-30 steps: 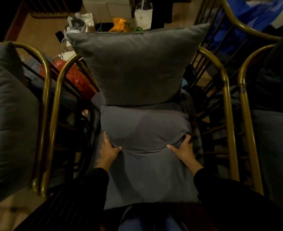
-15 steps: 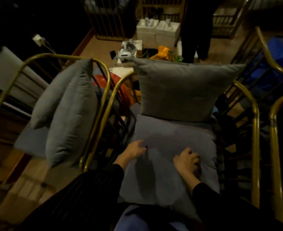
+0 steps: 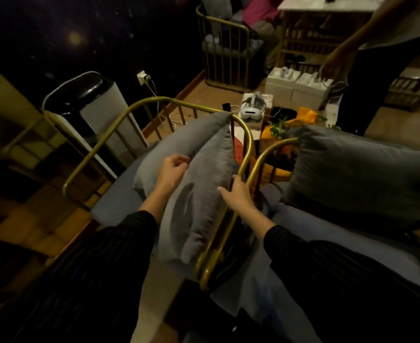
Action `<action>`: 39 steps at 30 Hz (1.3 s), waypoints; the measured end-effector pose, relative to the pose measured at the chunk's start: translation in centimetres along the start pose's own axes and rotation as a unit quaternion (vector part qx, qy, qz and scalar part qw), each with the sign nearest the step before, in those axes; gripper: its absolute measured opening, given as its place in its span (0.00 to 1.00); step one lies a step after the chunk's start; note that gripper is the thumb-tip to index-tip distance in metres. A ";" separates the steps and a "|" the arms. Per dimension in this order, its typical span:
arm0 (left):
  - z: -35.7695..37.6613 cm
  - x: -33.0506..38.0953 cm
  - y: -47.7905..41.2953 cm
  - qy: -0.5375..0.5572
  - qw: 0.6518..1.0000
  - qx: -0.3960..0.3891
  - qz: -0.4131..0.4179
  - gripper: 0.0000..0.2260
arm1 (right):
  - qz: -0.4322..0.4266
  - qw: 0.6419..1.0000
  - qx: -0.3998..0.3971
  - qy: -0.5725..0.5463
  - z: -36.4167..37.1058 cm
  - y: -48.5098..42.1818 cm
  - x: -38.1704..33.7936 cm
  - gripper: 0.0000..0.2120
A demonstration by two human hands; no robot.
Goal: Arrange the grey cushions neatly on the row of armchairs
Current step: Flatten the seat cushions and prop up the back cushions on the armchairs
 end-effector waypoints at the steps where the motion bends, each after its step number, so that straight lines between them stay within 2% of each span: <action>1: -1.4 -1.8 -1.1 -0.025 1.000 -0.005 -0.006 0.09 | 0.004 1.000 0.015 -0.011 1.4 -0.3 -1.5 0.33; 3: -3.4 -5.5 -2.9 -0.052 0.998 -0.028 -0.032 0.12 | 0.028 0.998 0.051 -0.006 4.2 -1.0 -3.7 0.42; 5: -4.5 -8.6 -4.3 -0.079 0.994 -0.062 -0.046 0.18 | 0.070 0.991 0.108 0.030 6.3 -1.5 -5.4 0.47; 7: -5.0 -10.7 -5.3 -0.109 0.987 -0.104 -0.046 0.23 | 0.085 0.975 0.180 0.098 7.8 -1.8 -7.1 0.46; 9: -5.1 -11.9 -6.2 -0.128 0.981 -0.141 -0.034 0.25 | 0.041 0.957 0.224 0.181 9.2 -2.1 -9.0 0.41; 12: -5.1 -13.1 -7.7 -0.118 0.979 -0.165 -0.031 0.27 | -0.014 0.945 0.216 0.247 11.1 -2.9 -11.5 0.36; 14: -5.2 -13.7 -9.0 -0.119 0.977 -0.172 -0.029 0.27 | -0.043 0.954 0.191 0.228 12.0 -3.8 -12.9 0.34; 17: -5.8 -14.5 -10.4 -0.114 0.978 -0.169 -0.040 0.26 | -0.071 0.976 0.111 0.171 13.4 -5.9 -14.8 0.33; 20: -6.1 -15.9 -12.6 -0.110 0.974 -0.195 -0.045 0.24 | -0.016 0.991 0.075 0.114 14.7 -8.3 -15.9 0.36; 25: -6.8 -19.0 -18.8 -0.099 0.972 -0.208 -0.048 0.22 | 0.109 0.985 0.107 0.075 17.1 -12.9 -17.0 0.45; 27: -6.9 -21.1 -22.3 -0.088 0.971 -0.215 -0.063 0.22 | 0.163 0.974 0.142 0.069 18.2 -15.0 -17.6 0.50; 32: -6.7 -27.5 -30.9 -0.076 0.949 -0.290 -0.100 0.23 | 0.279 0.920 0.255 0.105 21.7 -19.4 -18.9 0.63; 34: -5.8 -30.1 -34.1 -0.062 0.935 -0.330 -0.115 0.26 | 0.298 0.903 0.285 0.121 22.5 -21.0 -19.1 0.64; 37: -3.1 -35.3 -38.5 0.002 0.912 -0.387 -0.138 0.39 | 0.319 0.886 0.308 0.133 22.9 -22.7 -18.0 0.64; 39: -0.2 -40.2 -40.9 0.033 0.898 -0.411 -0.154 0.39 | 0.323 0.881 0.318 0.138 23.1 -23.2 -17.2 0.63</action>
Point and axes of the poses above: each hand's wrist, its own y-axis away from the middle knuckle, its own z-axis out of the palm, x = y × z, the point moved 5 cm from there along -y, towards the middle knuckle, and after that the axes turned 10 degrees about z, right-handed, at the moved point
